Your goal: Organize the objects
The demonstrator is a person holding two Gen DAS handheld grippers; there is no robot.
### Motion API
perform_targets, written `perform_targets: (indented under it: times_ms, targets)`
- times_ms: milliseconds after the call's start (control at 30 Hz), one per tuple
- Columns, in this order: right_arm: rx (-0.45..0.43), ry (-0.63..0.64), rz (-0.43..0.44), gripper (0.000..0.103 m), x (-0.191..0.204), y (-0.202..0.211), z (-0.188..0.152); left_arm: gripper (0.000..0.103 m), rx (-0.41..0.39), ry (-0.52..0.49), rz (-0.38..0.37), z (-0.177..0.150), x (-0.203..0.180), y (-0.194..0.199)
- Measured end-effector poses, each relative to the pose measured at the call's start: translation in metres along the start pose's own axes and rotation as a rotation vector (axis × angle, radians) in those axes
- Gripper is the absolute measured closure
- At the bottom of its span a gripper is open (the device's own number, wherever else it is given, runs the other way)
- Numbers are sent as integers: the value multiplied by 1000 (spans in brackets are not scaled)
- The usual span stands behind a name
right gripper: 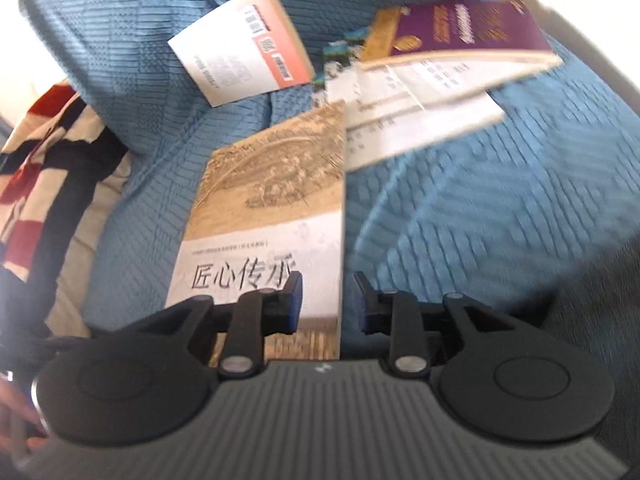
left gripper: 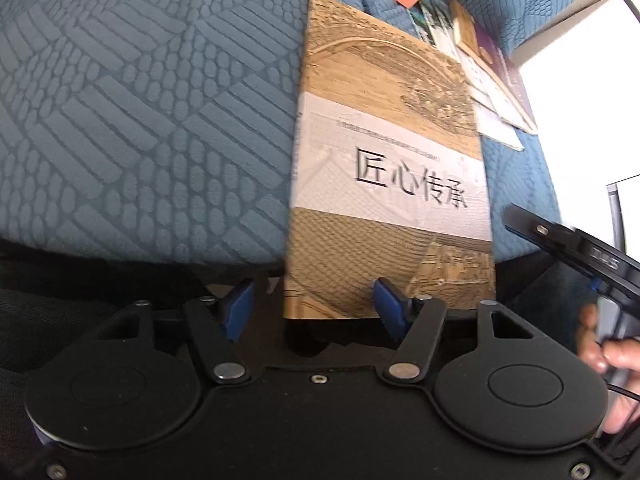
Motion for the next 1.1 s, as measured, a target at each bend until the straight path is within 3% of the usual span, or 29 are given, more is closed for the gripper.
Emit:
perform_targets:
  times_ms: [33, 167, 333, 767, 833, 1100]
  targets:
    - [-2, 21, -13, 73, 2, -4, 1, 57, -1, -1, -13, -1, -2, 0]
    - [15, 73, -44, 73, 6, -19, 0, 63, -38, -17, -13, -1, -8, 4]
    - [-3, 137, -49, 73, 15, -20, -4, 79, -78, -5, -34, -5, -7, 19]
    - [13, 118, -14, 74, 14, -20, -1, 78, -72, 31, -5, -15, -8, 22]
    - [6, 101, -15, 74, 12, -15, 3, 78, -94, 19, 41, -10, -6, 25]
    - [-119, 136, -27, 74, 22, 35, 25, 76, -230, 0, 72, 10, -13, 65]
Point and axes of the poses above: each gripper's, at about its wrist camera, not at the fingertips, and y roughly against the way its jaws point, x to its left, z to its top, the point moved 7 cm from there along -y, roughly the way its jaws point, and after that the axes turned 9 degrees about -z, right-handed, at the moved point
